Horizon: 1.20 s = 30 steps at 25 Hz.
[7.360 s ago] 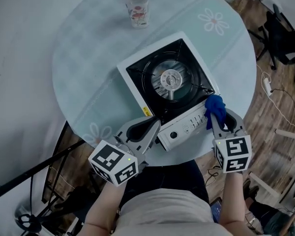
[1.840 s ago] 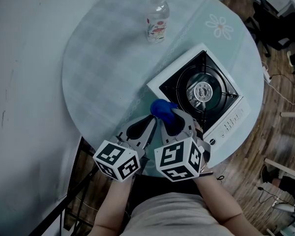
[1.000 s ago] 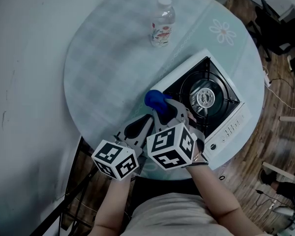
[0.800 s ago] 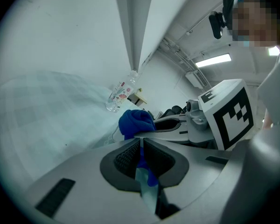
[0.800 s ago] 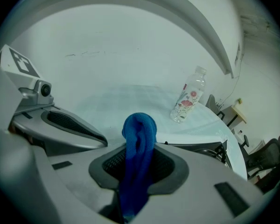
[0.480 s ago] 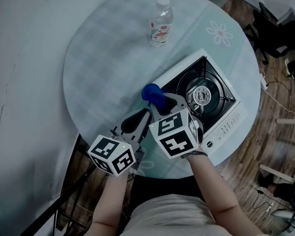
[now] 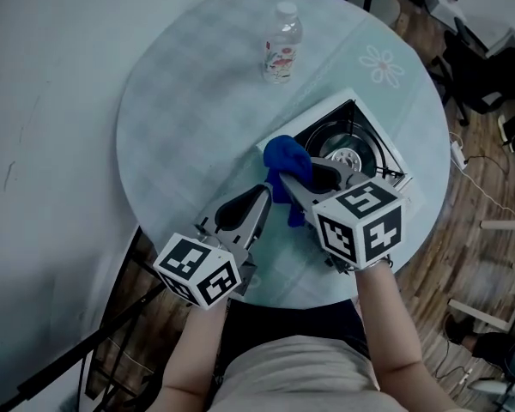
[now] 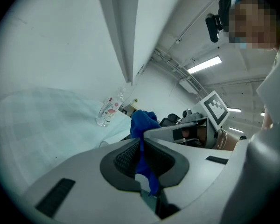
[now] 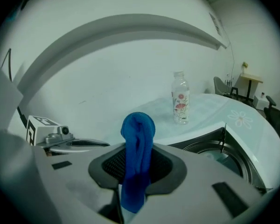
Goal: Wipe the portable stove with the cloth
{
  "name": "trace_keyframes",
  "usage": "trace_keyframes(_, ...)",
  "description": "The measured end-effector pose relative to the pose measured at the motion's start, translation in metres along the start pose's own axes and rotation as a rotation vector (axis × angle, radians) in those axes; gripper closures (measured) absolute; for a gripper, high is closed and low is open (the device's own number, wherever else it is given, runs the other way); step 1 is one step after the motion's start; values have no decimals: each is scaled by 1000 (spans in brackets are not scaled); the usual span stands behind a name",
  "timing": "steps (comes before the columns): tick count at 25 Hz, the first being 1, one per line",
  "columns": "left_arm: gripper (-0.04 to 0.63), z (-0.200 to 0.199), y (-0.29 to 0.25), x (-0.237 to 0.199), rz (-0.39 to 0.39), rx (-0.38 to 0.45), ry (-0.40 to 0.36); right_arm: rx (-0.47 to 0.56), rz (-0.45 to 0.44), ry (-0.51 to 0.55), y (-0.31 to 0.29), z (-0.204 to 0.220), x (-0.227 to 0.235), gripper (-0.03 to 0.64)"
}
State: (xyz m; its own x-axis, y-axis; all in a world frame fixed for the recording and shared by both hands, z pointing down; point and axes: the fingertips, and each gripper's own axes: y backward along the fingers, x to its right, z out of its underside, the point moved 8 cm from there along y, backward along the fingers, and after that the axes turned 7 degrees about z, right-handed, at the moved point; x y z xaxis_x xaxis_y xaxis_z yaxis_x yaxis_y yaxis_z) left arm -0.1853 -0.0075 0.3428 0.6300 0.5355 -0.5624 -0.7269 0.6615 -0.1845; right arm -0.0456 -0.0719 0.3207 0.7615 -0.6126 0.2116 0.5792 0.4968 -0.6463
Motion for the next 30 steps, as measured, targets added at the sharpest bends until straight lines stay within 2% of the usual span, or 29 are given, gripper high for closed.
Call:
trace_keyframes(6,557,-11,-19,28,35,39,-40,112,-84,-12,36,-12,30,514)
trace_keyframes(12,557,-18,-43,46,53,55,-44,220,-239,-103,64,-25,61,515)
trace_keyframes(15,557,-23,-56,55,48,66,-52,262,-290,-134,77,-32,78,515)
trace_keyframes(20,557,-33,-79,67,42,91,-71,254,-373,-173,86,-37,107,515)
trace_keyframes(25,557,-39,-101,72,3,113,-73,266,-472,-229,90,-46,139,515)
trace_keyframes(30,557,-39,-123,75,-26,123,-71,264,-492,-194,89,-51,173,515)
